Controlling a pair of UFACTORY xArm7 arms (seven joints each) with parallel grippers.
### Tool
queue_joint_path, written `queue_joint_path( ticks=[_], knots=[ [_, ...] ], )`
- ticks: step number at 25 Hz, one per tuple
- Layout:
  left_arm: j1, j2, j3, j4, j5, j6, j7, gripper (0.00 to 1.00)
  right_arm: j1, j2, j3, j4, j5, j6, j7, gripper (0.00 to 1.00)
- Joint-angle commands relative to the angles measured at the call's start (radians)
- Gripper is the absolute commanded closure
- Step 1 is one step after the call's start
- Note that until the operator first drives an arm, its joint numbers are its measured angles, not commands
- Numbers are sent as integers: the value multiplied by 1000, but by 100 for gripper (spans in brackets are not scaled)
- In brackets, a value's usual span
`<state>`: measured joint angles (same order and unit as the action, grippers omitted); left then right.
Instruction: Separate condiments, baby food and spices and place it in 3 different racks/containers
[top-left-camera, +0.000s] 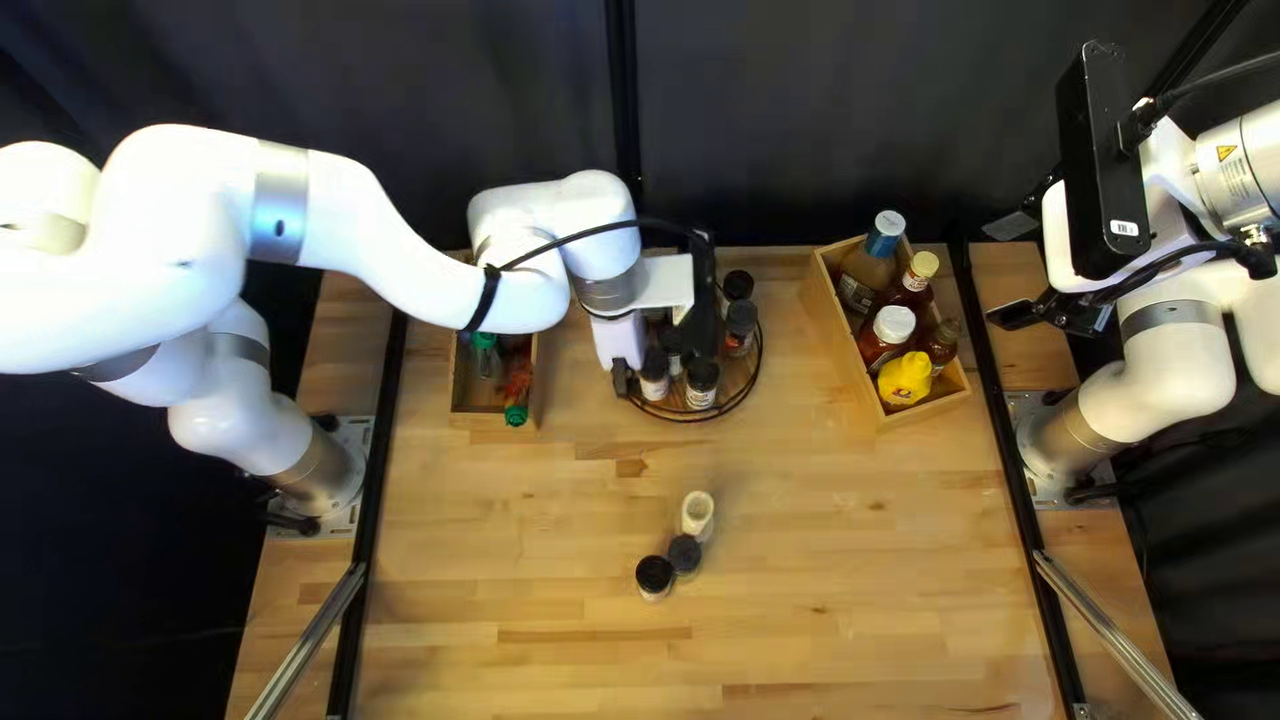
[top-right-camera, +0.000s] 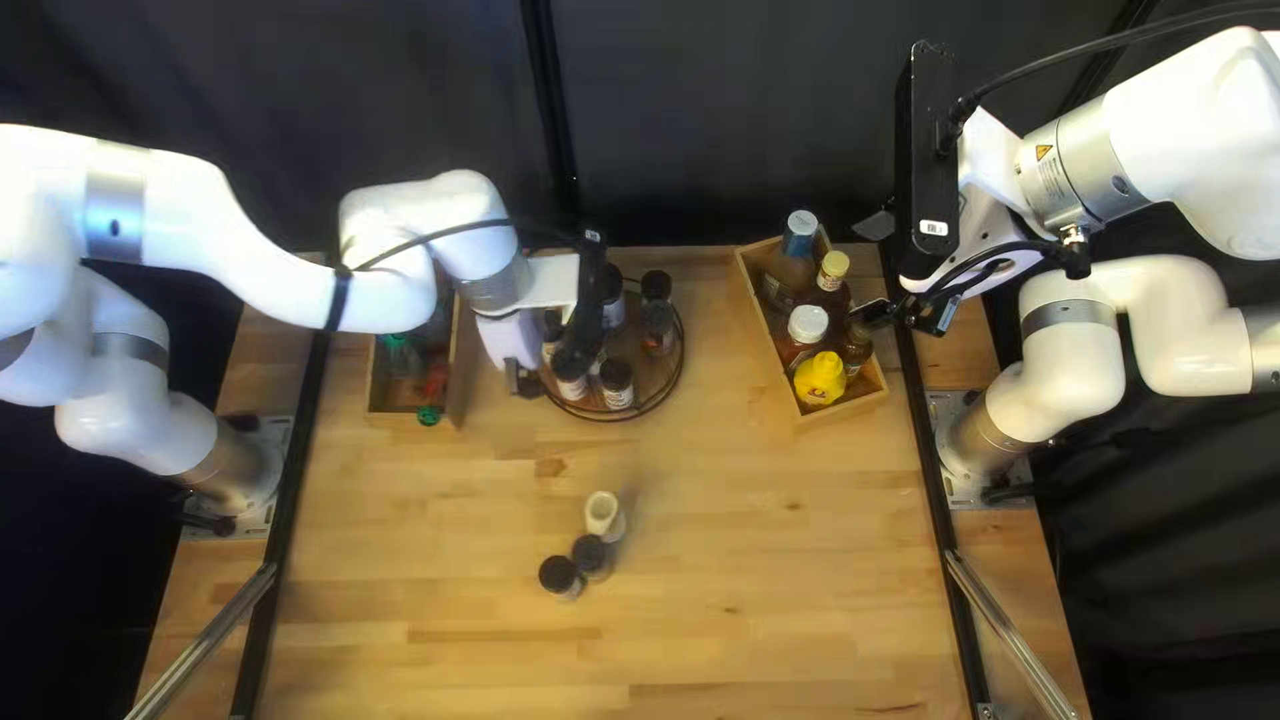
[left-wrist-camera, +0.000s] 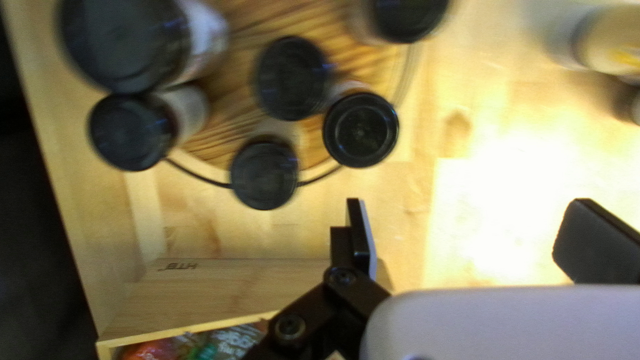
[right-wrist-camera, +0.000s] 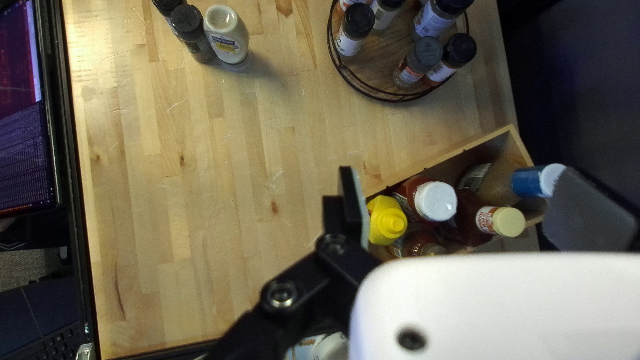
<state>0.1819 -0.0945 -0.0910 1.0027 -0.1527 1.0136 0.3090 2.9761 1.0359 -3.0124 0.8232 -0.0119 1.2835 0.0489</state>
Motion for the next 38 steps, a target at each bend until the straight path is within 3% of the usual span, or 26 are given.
queue_joint_path(
  ticks=[1, 6, 12, 19, 26, 38],
  knots=[
    [-66, 26, -77, 45, 1, 10, -122, 0, 0, 0, 0, 0, 0, 0, 0, 0],
    [-120, -4, -167, -3, 80, -68, -451, 0, 0, 0, 0, 0, 0, 0, 0, 0],
    [-190, 83, -251, 47, 202, -94, -837, 0, 0, 0, 0, 0, 0, 0, 0, 0],
    [-268, 221, -287, 138, 281, -69, -1139, 0, 0, 0, 0, 0, 0, 0, 0, 0],
    [-297, 282, -272, 103, 339, -132, -1318, 0, 0, 0, 0, 0, 0, 0, 0, 0],
    [-278, 350, -219, 47, 401, -227, -1383, 0, 0, 0, 0, 0, 0, 0, 0, 0]
  ],
)
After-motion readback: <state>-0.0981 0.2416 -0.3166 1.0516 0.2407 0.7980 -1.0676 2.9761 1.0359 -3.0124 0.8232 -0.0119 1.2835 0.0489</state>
